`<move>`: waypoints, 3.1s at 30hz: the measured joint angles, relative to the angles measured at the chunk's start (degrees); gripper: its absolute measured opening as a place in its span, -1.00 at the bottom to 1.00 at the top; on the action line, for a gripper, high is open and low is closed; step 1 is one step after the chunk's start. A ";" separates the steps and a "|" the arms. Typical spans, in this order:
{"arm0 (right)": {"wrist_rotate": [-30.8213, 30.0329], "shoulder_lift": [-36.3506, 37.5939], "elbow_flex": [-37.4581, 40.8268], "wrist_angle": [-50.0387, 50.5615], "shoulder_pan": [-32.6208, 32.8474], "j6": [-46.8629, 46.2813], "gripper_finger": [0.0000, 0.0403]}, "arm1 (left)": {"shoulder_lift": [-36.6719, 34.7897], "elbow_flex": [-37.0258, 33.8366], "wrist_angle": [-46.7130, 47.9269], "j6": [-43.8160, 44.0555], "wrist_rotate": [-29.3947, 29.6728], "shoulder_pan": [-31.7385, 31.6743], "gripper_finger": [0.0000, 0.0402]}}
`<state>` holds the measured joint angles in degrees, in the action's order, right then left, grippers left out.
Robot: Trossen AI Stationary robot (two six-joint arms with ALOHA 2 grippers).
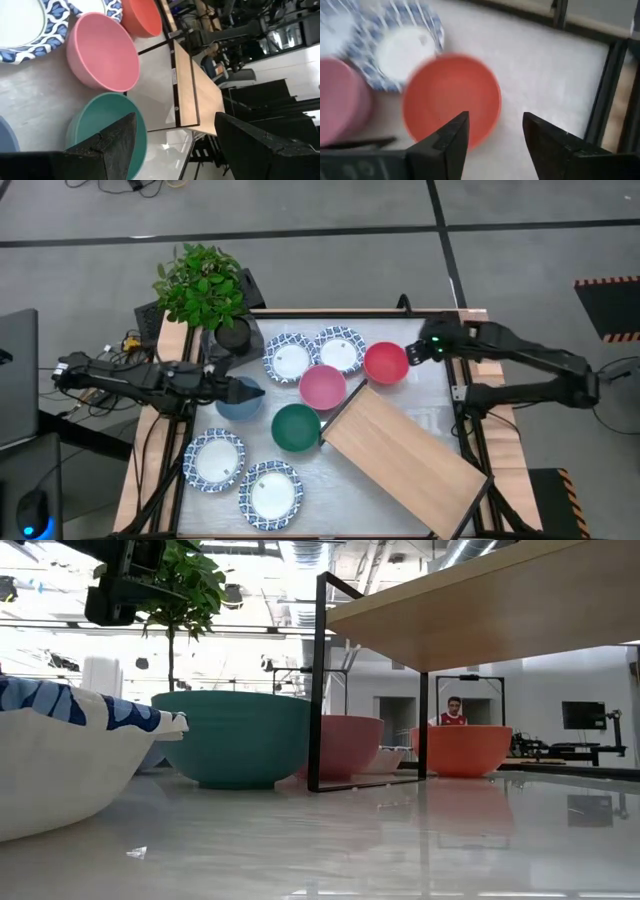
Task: Place and stack bowls onto a shelf
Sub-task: Put the orange bowl on the shelf
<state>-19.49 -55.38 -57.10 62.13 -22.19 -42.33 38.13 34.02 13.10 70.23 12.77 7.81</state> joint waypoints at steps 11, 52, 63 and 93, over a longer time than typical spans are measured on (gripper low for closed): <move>6.13 -14.81 0.59 1.76 -3.30 2.12 0.35 | 0.10 0.00 -0.08 -2.07 1.45 -0.04 0.26; 13.40 -15.85 -2.51 1.72 -20.07 6.82 -0.87 | 0.08 0.00 3.16 -3.62 5.67 0.00 0.26; 32.22 0.09 -11.39 22.25 -11.74 17.47 -0.87 | 0.08 -0.02 4.33 -3.53 6.08 0.00 0.26; 27.76 -10.50 -17.49 23.54 60.53 -26.12 -0.85 | 0.08 -0.02 4.19 -0.76 7.43 -0.04 0.26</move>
<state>8.27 -65.88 -74.59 85.67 38.34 -68.44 38.22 34.00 17.28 69.47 20.20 7.77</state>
